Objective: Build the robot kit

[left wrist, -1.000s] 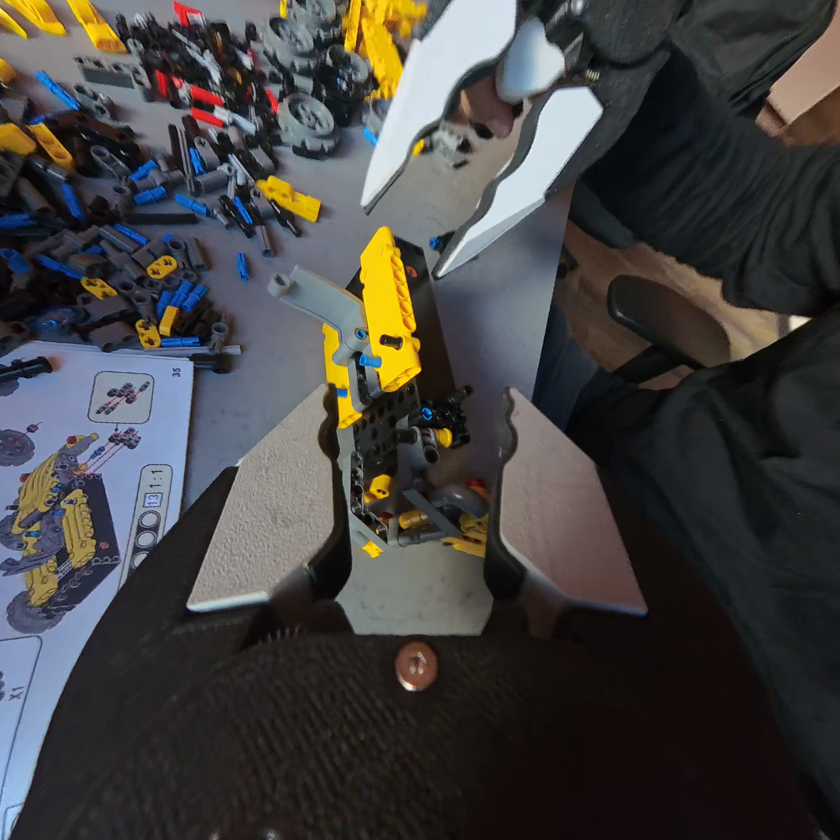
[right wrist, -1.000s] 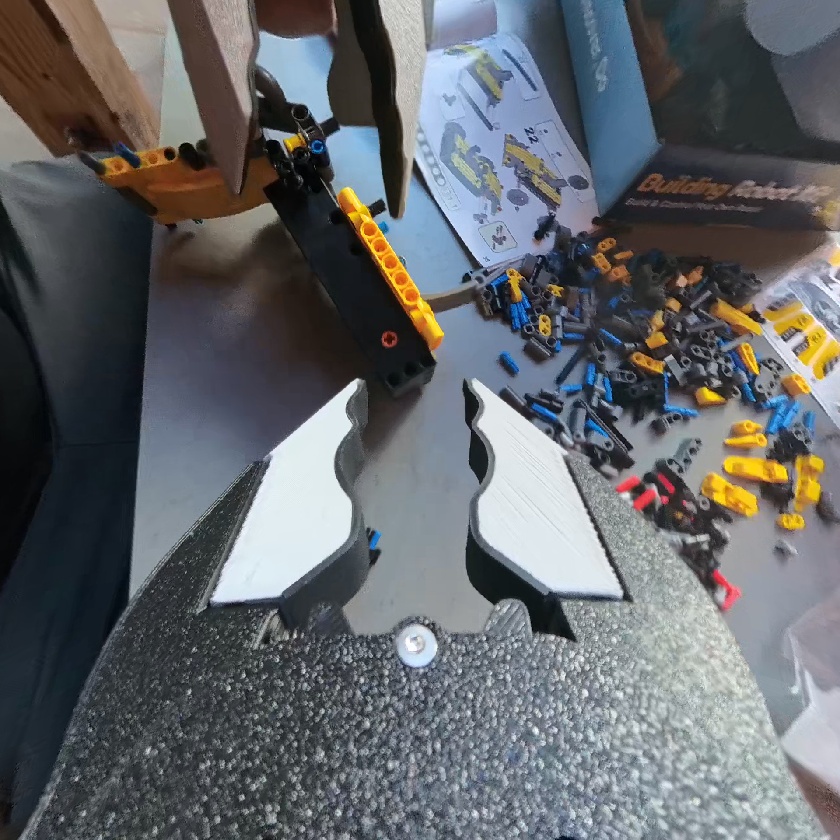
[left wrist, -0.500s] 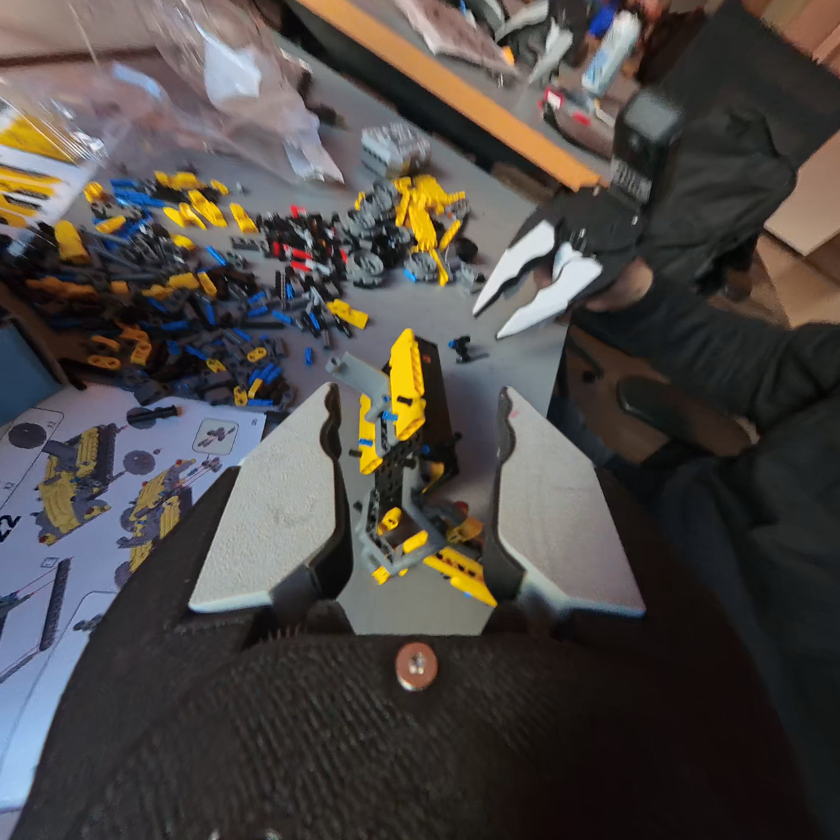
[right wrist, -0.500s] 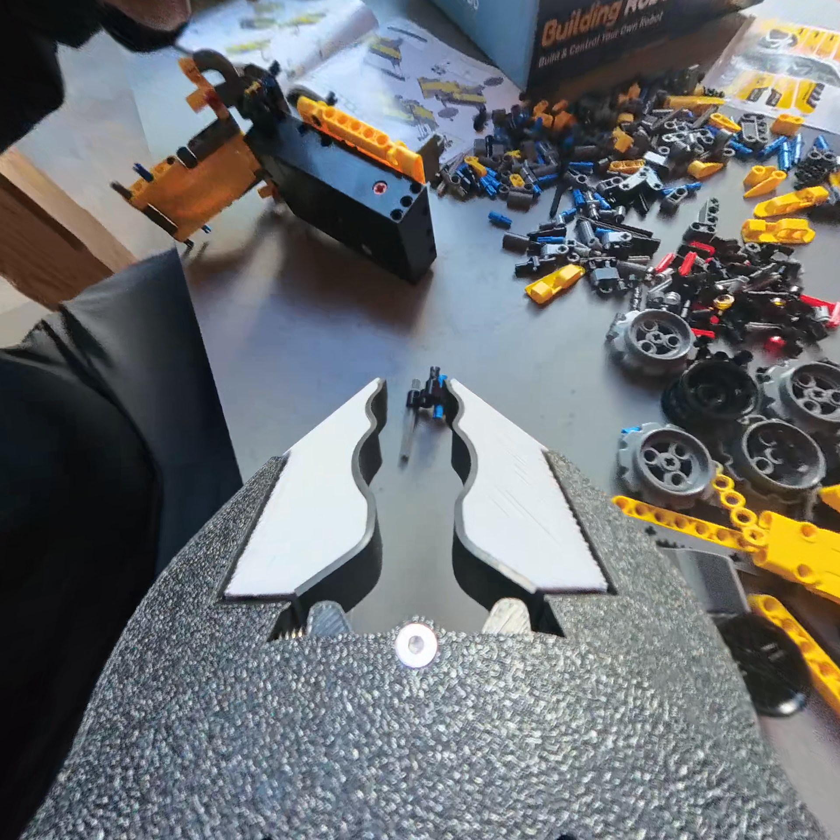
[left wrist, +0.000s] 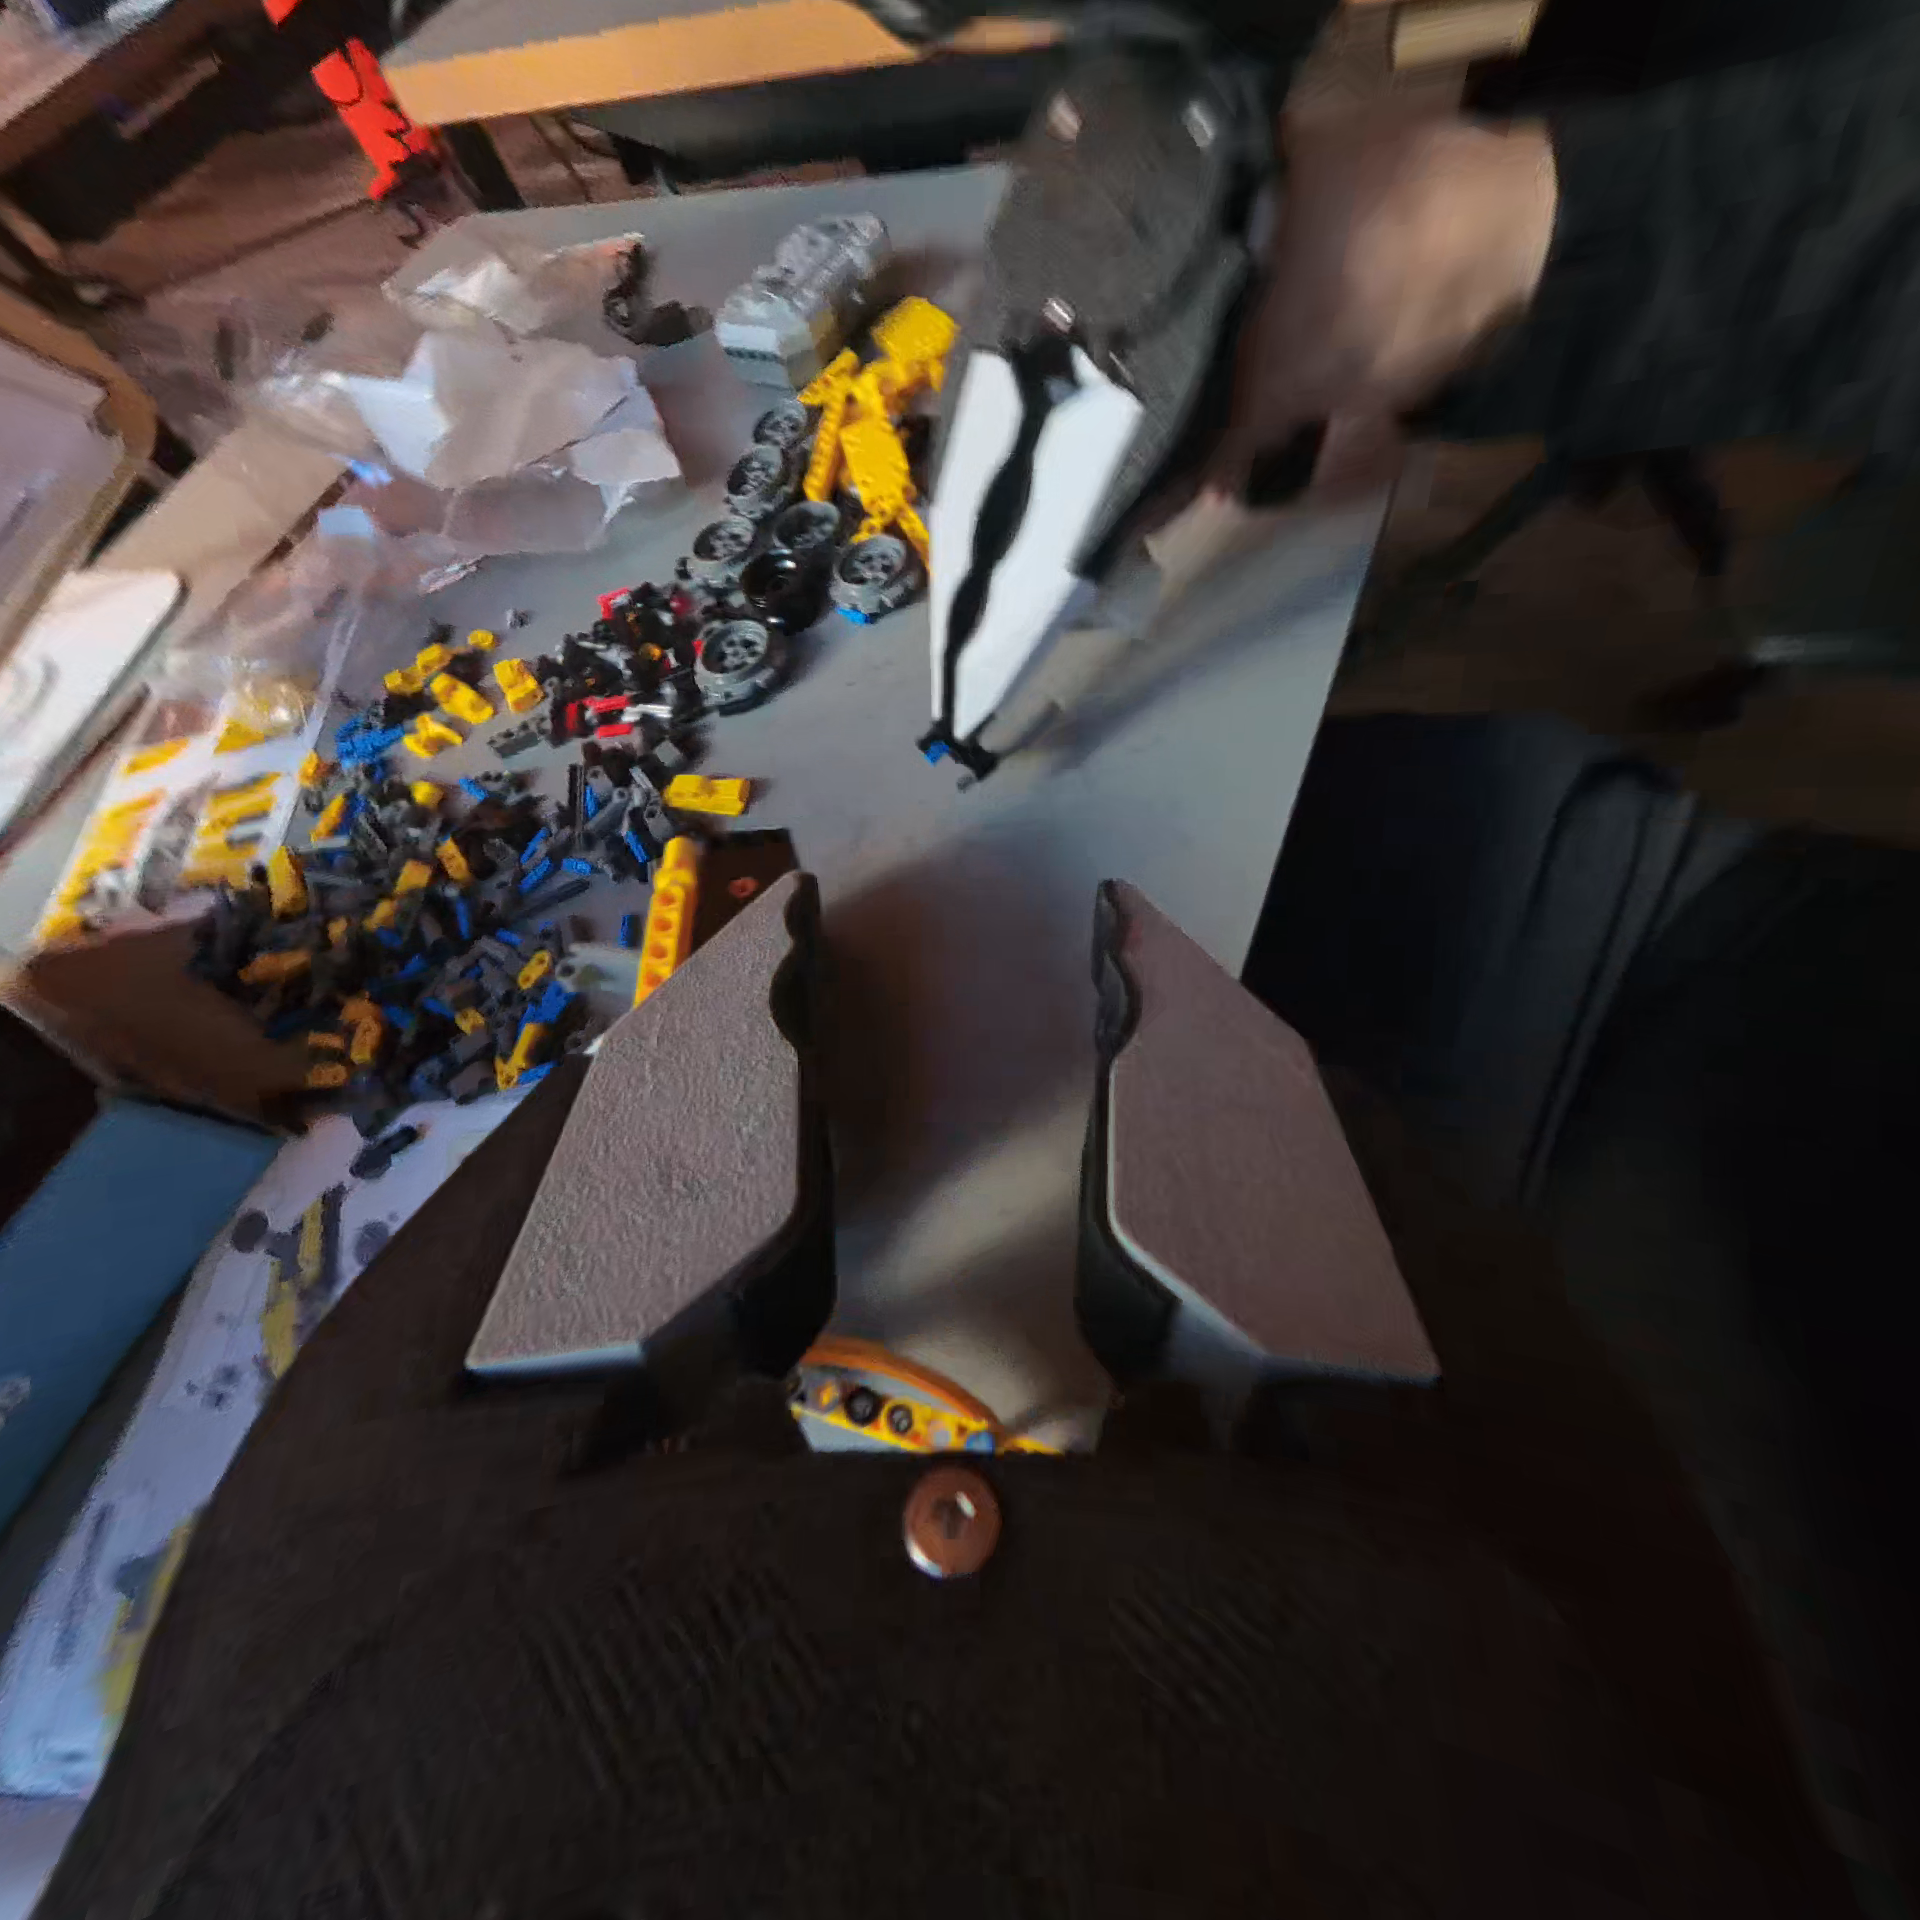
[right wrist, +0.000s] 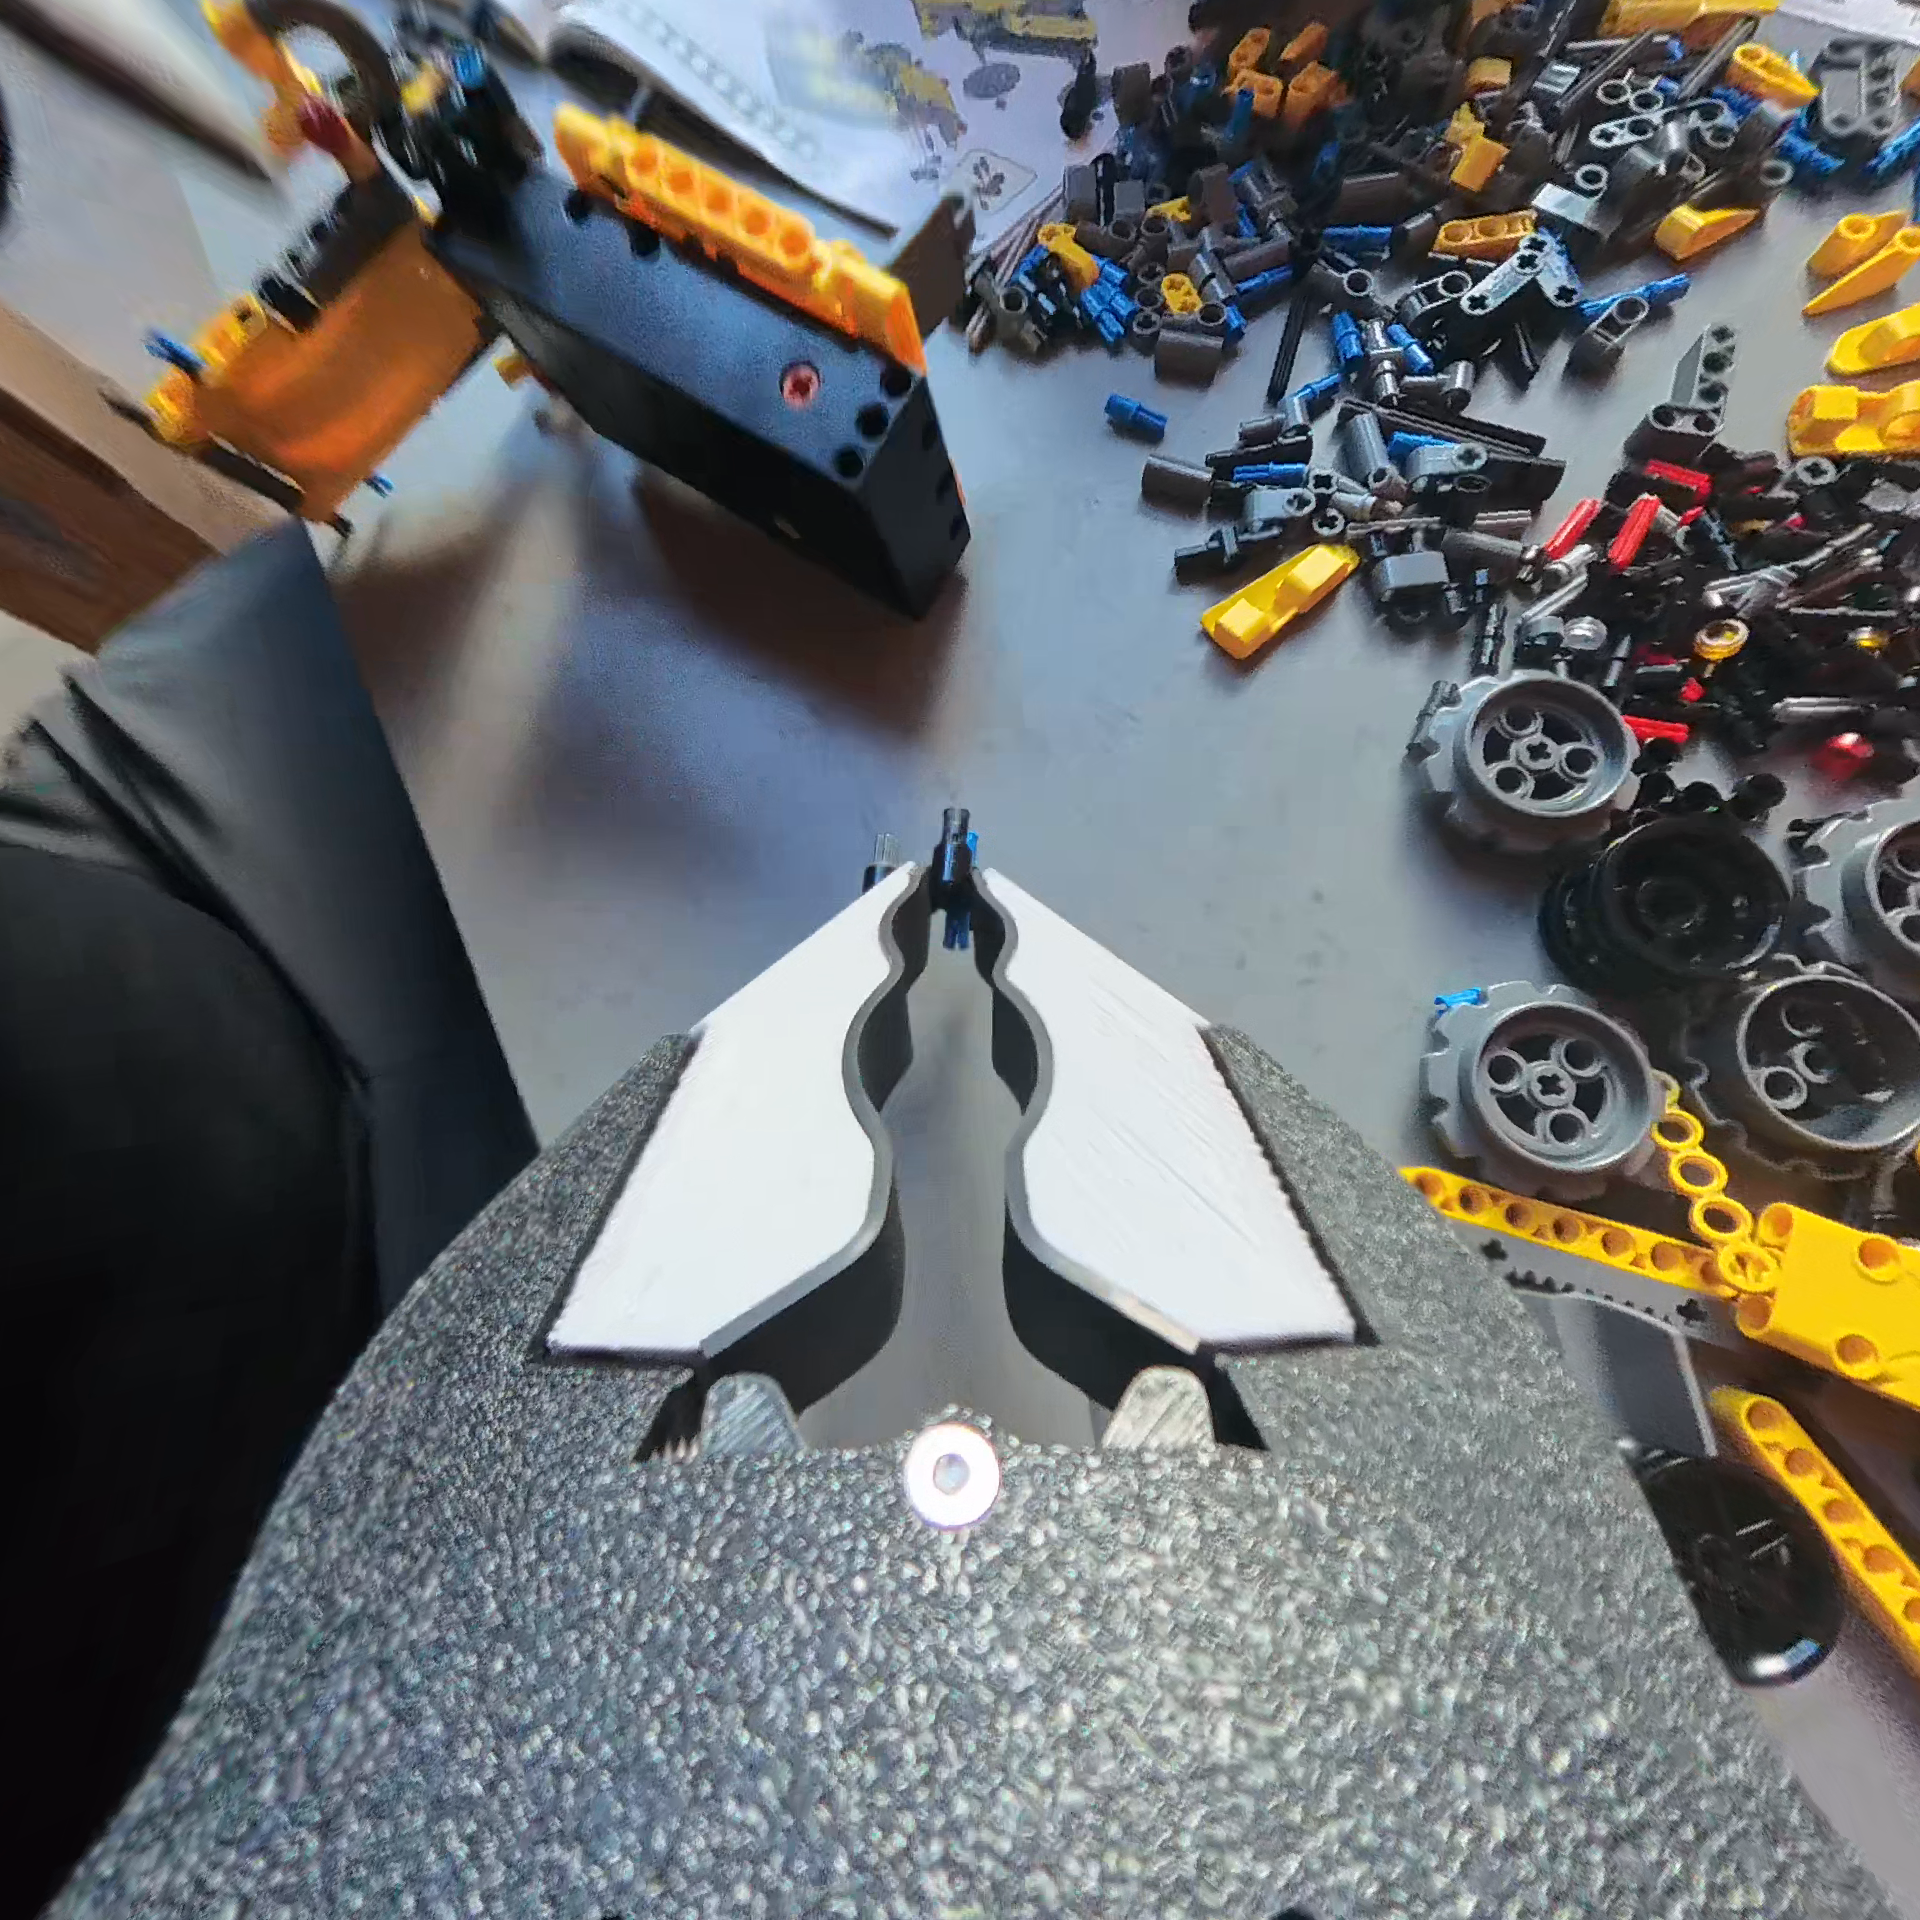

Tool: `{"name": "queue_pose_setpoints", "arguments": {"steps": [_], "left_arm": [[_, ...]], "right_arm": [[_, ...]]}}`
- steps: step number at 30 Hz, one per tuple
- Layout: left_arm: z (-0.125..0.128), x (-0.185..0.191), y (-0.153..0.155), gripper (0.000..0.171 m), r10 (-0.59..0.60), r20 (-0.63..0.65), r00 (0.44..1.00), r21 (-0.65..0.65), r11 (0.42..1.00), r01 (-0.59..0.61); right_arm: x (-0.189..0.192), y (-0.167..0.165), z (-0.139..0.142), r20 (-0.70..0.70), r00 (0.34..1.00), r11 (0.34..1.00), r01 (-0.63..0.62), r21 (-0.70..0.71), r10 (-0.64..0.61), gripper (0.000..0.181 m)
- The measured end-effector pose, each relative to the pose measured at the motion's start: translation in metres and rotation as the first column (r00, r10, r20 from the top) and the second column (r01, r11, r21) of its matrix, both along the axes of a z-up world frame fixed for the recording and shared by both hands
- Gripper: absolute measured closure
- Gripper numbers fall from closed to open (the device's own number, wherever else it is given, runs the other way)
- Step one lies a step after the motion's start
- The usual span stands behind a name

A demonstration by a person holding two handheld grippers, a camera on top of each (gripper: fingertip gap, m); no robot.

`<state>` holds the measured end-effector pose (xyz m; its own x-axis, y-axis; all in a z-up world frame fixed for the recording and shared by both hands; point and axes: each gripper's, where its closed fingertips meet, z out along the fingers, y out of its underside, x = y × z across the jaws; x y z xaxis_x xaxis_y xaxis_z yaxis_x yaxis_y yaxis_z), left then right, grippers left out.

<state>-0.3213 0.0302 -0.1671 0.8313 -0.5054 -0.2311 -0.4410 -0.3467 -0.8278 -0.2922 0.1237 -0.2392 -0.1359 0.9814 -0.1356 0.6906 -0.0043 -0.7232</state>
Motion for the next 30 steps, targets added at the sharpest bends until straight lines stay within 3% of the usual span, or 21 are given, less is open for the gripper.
{"name": "queue_pose_setpoints", "arguments": {"steps": [3,6,9,11,21,30], "left_arm": [[-0.015,0.018,0.002,0.129,-0.045,-0.261,0.964,0.051,0.997,0.060],[-0.016,0.020,0.014,0.138,-0.010,-0.518,0.855,0.151,0.983,0.103],[-0.011,0.021,0.026,0.143,0.043,-0.645,0.763,0.229,0.963,0.139],[-0.009,0.021,0.031,0.152,0.069,-0.679,0.731,0.264,0.952,0.155],[-0.001,0.027,0.032,0.159,0.102,-0.750,0.654,0.328,0.915,0.233],[-0.006,0.027,0.034,0.166,0.107,-0.765,0.635,0.336,0.908,0.251]], "right_arm": [[-0.003,-0.009,0.021,0.013,1.000,0.994,0.012,-0.111,-0.010,0.174],[-0.007,-0.020,0.041,0.009,1.000,0.988,-0.009,-0.153,0.011,0.174],[-0.010,-0.033,0.056,-0.003,0.999,0.991,-0.037,-0.129,0.037,0.174],[-0.011,-0.041,0.064,-0.018,0.999,0.990,-0.052,-0.129,0.051,0.174],[-0.009,-0.054,0.070,-0.019,0.998,0.983,-0.059,-0.175,0.056,0.174],[-0.009,-0.055,0.067,-0.001,0.999,0.972,-0.049,-0.229,0.050,0.174]]}}
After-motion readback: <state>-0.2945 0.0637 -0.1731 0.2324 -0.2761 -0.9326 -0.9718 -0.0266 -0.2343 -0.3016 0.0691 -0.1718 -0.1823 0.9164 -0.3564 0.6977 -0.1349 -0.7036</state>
